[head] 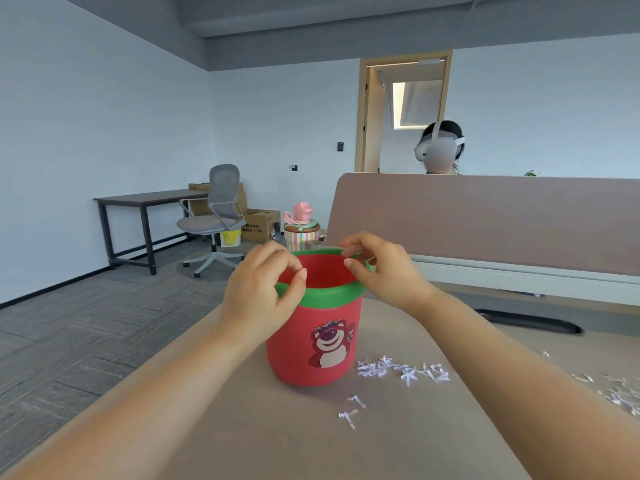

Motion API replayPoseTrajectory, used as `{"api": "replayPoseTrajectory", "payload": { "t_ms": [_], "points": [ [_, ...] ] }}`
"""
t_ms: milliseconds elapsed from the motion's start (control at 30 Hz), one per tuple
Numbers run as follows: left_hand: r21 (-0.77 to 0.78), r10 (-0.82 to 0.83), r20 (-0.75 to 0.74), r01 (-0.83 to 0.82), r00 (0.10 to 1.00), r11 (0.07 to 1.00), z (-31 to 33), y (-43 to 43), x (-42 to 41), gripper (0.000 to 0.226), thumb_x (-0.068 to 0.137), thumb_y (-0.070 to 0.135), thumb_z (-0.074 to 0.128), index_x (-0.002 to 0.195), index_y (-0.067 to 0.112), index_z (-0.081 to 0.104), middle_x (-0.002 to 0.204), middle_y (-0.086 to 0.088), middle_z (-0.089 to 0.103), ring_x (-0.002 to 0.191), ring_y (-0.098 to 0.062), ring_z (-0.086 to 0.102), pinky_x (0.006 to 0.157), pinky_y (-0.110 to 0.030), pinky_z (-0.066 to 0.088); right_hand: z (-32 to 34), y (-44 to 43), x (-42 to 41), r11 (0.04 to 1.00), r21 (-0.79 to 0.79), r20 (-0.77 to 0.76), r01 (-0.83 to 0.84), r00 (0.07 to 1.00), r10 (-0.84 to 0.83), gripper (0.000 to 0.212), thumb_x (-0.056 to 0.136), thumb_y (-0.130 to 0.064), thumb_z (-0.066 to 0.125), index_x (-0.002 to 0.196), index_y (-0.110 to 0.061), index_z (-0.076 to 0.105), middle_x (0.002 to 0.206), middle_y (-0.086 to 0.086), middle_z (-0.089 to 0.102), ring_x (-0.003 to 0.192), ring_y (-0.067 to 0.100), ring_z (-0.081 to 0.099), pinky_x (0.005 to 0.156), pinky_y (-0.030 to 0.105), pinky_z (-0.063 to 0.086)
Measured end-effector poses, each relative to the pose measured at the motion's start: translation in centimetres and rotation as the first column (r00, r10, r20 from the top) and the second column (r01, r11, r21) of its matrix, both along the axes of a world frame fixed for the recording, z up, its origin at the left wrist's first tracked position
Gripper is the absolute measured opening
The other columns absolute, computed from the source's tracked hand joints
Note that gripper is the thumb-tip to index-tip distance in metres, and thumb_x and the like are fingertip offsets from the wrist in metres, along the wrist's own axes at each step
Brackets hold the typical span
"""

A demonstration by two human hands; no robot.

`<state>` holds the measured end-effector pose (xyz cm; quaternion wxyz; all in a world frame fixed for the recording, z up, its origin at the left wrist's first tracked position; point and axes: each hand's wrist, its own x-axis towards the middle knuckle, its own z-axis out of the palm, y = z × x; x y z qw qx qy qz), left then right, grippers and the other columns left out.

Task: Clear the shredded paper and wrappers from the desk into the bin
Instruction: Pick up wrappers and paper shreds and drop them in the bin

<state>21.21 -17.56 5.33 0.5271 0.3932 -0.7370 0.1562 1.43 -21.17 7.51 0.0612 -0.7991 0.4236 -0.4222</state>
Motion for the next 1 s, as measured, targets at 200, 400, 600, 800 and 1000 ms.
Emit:
{"api": "replayPoseTrajectory", "payload": {
  "t_ms": [200, 400, 600, 800, 1000],
  "points": [
    [0.241, -0.269, 0.294, 0.202, 0.917, 0.949, -6.9, 2.0, -4.6, 0.016, 0.081, 0.034, 0.050, 0.085, 0.021, 0.058, 0.090, 0.004, 0.061, 0.088, -0.010, 0.053, 0.074, -0.027, 0.046, -3.4, 3.7, -5.7, 0.995, -0.017, 0.026, 0.094, 0.995, -0.093, 0.017, 0.085, -0.008, 0.054, 0.100, -0.014, 0.061, 0.093, -0.002, 0.065, 0.073, -0.005, 0.057, 0.069, -0.001, 0.038],
    [0.802, -0.357, 0.445, -0.188, 0.821, 0.568, -13.3, 1.8, -8.3, 0.080, 0.089, 0.057, 0.036, 0.146, 0.015, -0.002, 0.157, -0.003, -0.009, 0.144, -0.015, -0.008, 0.117, -0.029, 0.000, -7.7, 6.9, -9.9, 0.979, 0.132, -0.081, 0.155, 0.986, -0.146, 0.015, 0.086, -0.010, 0.055, 0.097, -0.018, 0.062, 0.091, -0.004, 0.065, 0.071, -0.005, 0.057, 0.067, -0.001, 0.037],
    [0.786, -0.310, 0.532, -0.324, 0.788, 0.526, -13.5, 0.0, -12.6, 0.081, 0.090, 0.060, 0.026, 0.145, 0.012, -0.009, 0.156, -0.009, -0.013, 0.144, -0.021, -0.011, 0.117, -0.033, -0.003, -10.2, 9.7, -14.2, 0.949, 0.215, -0.163, 0.231, 0.966, -0.199, 0.016, 0.086, -0.014, 0.054, 0.098, -0.022, 0.061, 0.086, -0.010, 0.063, 0.076, 0.002, 0.058, 0.067, 0.003, 0.039],
    [0.780, -0.328, 0.475, -0.218, 0.816, 0.587, -14.1, -1.3, -17.3, 0.083, 0.088, 0.061, 0.032, 0.146, 0.019, -0.009, 0.156, -0.005, -0.016, 0.143, -0.020, -0.017, 0.118, -0.040, -0.002, -11.6, 12.1, -19.9, 0.885, 0.273, -0.182, 0.378, 0.923, -0.339, 0.017, 0.086, -0.013, 0.053, 0.099, -0.019, 0.062, 0.085, -0.009, 0.062, 0.078, 0.009, 0.059, 0.075, 0.020, 0.045],
    [0.784, -0.182, 0.530, -0.397, 0.828, 0.476, -13.6, -3.4, -19.1, 0.091, 0.079, 0.075, 0.028, 0.146, 0.024, -0.007, 0.157, -0.006, -0.008, 0.144, -0.031, -0.006, 0.116, -0.051, 0.003, -12.7, 13.0, -24.4, 0.817, 0.300, -0.183, 0.492, 0.870, -0.457, 0.016, 0.086, -0.013, 0.054, 0.097, -0.020, 0.063, 0.084, -0.010, 0.063, 0.076, 0.008, 0.059, 0.059, 0.004, 0.037]
  ]
}}
